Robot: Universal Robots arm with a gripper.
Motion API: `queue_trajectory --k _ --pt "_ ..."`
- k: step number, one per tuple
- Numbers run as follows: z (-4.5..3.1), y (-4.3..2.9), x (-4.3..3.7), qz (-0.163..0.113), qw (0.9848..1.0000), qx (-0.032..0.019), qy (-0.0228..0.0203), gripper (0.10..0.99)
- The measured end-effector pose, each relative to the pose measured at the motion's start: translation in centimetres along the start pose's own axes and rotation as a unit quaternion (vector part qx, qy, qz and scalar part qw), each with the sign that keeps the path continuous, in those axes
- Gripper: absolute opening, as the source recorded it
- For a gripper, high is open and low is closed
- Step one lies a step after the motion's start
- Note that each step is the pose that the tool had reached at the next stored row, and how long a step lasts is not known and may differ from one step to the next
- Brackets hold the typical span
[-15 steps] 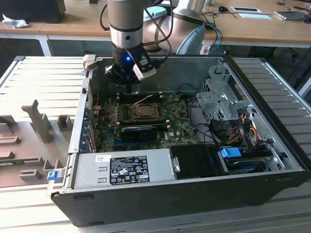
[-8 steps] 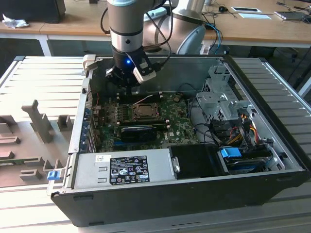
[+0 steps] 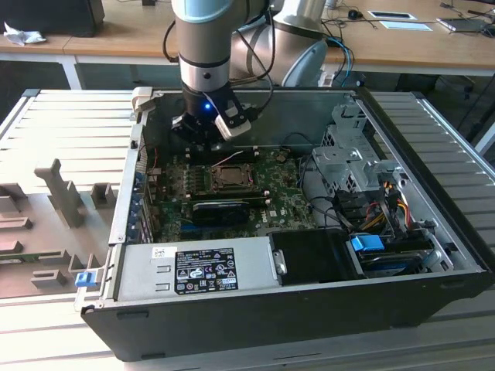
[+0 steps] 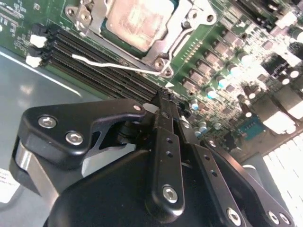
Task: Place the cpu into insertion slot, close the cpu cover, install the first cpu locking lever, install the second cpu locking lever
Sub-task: 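Install the first cpu locking lever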
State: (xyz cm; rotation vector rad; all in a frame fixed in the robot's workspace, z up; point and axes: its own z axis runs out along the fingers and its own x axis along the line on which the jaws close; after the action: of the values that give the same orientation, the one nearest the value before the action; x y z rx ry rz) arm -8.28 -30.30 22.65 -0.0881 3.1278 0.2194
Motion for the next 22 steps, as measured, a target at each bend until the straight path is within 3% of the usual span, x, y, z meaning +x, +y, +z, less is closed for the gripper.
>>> queue_trajectory --k 3,16,22 --pt "0.13 -0.06 -0.68 0.000 1.0000 -0.0001 0.0003 0.106" --pt "0.27 -0.10 -1.11 0.000 1.0000 -0.0002 0.0002 0.106" --pt "0.35 -0.18 -2.18 -0.001 1.0000 -0.0004 0.0006 0.106"
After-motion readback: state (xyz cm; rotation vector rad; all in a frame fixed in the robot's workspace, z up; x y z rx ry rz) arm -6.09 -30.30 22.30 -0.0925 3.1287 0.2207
